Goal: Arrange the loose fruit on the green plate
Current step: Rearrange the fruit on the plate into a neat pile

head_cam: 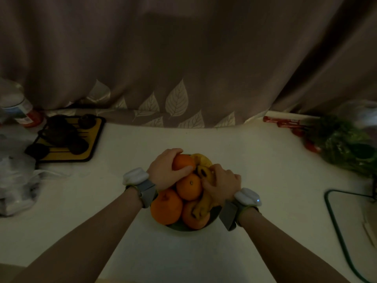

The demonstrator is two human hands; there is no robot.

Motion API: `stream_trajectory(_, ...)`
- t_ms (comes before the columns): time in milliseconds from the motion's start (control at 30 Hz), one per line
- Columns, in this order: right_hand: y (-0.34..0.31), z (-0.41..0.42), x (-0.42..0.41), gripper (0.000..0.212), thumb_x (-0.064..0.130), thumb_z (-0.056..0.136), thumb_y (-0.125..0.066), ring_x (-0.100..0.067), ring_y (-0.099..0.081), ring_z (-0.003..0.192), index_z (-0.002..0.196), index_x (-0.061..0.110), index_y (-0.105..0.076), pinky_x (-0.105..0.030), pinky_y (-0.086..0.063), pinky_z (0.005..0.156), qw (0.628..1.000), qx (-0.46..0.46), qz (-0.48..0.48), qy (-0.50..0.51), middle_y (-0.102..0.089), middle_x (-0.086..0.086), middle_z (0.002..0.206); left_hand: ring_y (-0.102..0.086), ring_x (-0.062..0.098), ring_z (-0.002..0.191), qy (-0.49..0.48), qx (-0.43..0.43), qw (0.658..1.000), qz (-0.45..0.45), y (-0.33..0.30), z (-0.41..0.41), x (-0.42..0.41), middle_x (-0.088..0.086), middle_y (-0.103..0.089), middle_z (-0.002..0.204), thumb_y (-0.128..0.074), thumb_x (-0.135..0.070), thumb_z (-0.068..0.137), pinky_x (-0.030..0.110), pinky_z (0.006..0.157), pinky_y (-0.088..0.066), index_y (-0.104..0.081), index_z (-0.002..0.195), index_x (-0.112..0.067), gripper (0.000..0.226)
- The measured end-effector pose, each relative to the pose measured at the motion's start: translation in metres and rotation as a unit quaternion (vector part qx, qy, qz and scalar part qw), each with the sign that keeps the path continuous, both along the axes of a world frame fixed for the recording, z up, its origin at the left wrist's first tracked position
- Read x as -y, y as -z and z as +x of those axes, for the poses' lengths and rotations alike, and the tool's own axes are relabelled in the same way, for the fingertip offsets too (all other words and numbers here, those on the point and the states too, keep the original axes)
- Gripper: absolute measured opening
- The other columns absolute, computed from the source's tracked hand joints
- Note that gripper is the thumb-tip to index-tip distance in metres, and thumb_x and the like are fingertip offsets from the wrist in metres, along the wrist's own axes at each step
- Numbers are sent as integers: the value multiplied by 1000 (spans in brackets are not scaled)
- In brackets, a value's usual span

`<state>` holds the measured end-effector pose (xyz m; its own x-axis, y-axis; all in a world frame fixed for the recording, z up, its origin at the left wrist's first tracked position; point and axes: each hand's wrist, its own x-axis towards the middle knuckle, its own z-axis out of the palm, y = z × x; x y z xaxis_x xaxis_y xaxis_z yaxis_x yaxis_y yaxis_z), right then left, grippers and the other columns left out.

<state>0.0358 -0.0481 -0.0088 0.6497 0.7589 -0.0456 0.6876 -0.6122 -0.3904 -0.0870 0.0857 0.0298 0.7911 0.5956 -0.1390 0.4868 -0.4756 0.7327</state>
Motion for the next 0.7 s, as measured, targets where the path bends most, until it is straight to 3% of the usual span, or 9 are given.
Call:
stream_trajectory(133, -6, 3, -4, 59, 63, 58, -31, -24, -61, 87, 98, 23, -48, -34, -26, 82, 993, -65, 74, 63, -62, 3, 80, -44, 26, 119, 11, 13, 1000, -6, -1, 4, -1, 8, -41, 138, -61, -36, 85, 34, 96, -39, -35, 134, -19, 59)
stream_trajectory(233, -5, 3, -4, 35, 45, 77, -53, -25, -61, 90, 103, 21, -48, -36, -29, 89, 988, -101, 76, 88, -65, -1, 86, -45, 24, 117, 11, 22, 1000, -3, 0, 6, -3, 9, -43, 136, -62, -33, 85, 27, 90, -36, -37, 133, -18, 56)
stream_trajectory(333, -4, 1, -5, 29, 39, 81, -53, -26, -61, 90, 102, 21, -46, -38, -30, 90, 986, -121, 69, 91, -68, -4, 91, -45, 25, 118, 24, 19, 1000, -7, 1, 8, -5, 10, -42, 137, -62, -31, 85, 28, 92, -37, -36, 134, -18, 57)
stream_trajectory(467, -7, 5, -4, 30, 42, 83, -53, -29, -62, 89, 102, 20, -46, -42, -40, 92, 986, -139, 59, 70, -68, -5, 91, -44, 26, 122, 36, 21, 999, -22, 4, 9, -5, 9, -39, 141, -62, -40, 83, 39, 101, -39, -32, 137, -20, 64)
stream_trajectory(567, -10, 6, -2, 41, 49, 85, -49, -28, -61, 99, 115, 23, -44, -44, -37, 99, 985, -152, 48, 61, -67, -5, 103, -40, 24, 126, 59, 18, 998, -22, 4, 10, -6, 7, -36, 144, -53, -48, 73, 41, 105, -37, -29, 139, -23, 74)
stream_trajectory(633, -11, 4, -2, 56, 55, 81, -45, -27, -57, 107, 127, 24, -39, -45, -36, 101, 983, -161, 63, 67, -61, -5, 117, -35, 23, 130, 70, 24, 997, -21, 7, 10, -8, 6, -32, 147, -51, -48, 76, 42, 108, -33, -25, 141, -24, 74)
stream_trajectory(700, -11, 4, -3, 56, 51, 85, -48, -27, -54, 113, 131, 23, -36, -48, -39, 102, 974, -201, 80, 64, -55, -6, 126, -30, 21, 133, 53, 58, 995, -55, 11, 8, -10, 5, -31, 148, -49, -36, 88, 39, 110, -29, -21, 142, -23, 62)
